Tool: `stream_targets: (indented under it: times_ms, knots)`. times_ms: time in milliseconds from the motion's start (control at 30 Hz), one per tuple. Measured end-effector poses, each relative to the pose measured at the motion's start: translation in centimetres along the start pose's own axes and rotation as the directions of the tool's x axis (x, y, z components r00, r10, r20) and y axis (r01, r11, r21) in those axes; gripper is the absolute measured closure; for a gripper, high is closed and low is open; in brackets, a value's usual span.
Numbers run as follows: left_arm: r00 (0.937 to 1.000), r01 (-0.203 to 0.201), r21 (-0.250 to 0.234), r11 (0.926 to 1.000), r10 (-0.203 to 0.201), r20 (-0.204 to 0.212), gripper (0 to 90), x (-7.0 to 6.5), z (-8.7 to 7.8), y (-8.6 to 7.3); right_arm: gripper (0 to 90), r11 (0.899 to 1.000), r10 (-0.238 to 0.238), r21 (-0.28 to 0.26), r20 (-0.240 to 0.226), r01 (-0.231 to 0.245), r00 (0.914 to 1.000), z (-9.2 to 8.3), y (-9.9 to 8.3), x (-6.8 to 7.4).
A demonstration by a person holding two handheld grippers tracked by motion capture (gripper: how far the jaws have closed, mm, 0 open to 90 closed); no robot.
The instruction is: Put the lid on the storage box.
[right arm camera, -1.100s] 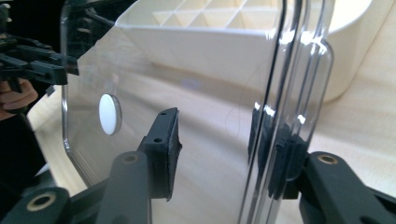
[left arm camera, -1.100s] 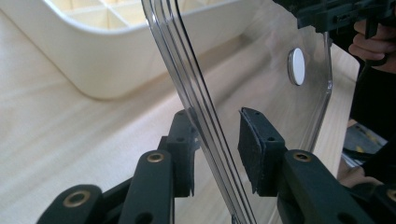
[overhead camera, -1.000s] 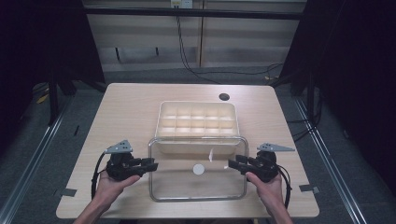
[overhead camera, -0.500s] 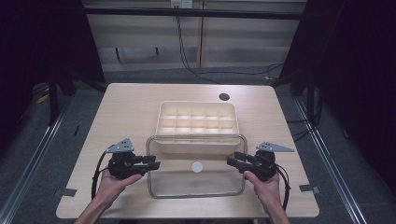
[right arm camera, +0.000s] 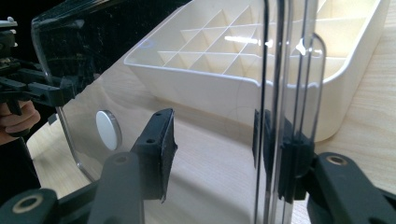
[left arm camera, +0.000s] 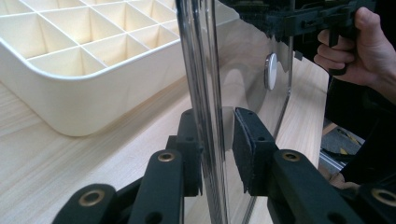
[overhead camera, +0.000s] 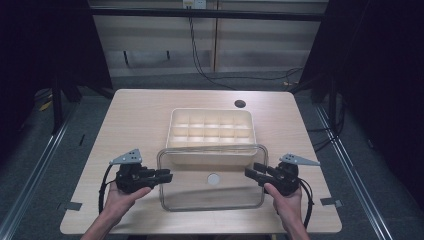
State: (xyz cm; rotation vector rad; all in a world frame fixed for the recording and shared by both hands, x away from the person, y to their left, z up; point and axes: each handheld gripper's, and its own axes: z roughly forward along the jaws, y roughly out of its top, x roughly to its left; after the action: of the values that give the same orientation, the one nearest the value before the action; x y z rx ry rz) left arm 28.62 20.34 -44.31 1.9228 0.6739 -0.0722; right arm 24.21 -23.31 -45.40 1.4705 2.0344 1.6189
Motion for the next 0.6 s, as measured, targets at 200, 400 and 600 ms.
stream_targets:
  times_ms: [200, 400, 600]
  knots:
    - [1.0, 0.005, -0.004, 1.0, -0.005, 0.006, 75.5, 0.2, -0.2, -0.2, 40.6, 1.0, -0.019, -0.007, 0.053, 0.02, 0.9984, -0.3, -0.2, -0.1]
    - [0.9999, 0.014, -0.009, 0.9999, -0.014, -0.006, 75.3, 0.3, -0.3, -0.1, 50.9, 1.0, 0.007, -0.017, -0.002, -0.007, 1.0, -1.0, -0.2, -0.9]
    - [0.9985, 0.029, -0.011, 0.9995, -0.03, -0.046, 72.4, 0.5, -0.3, 0.0, 58.7, 1.0, -0.011, 0.004, -0.034, 0.011, 0.9994, -1.0, -0.1, -1.1]
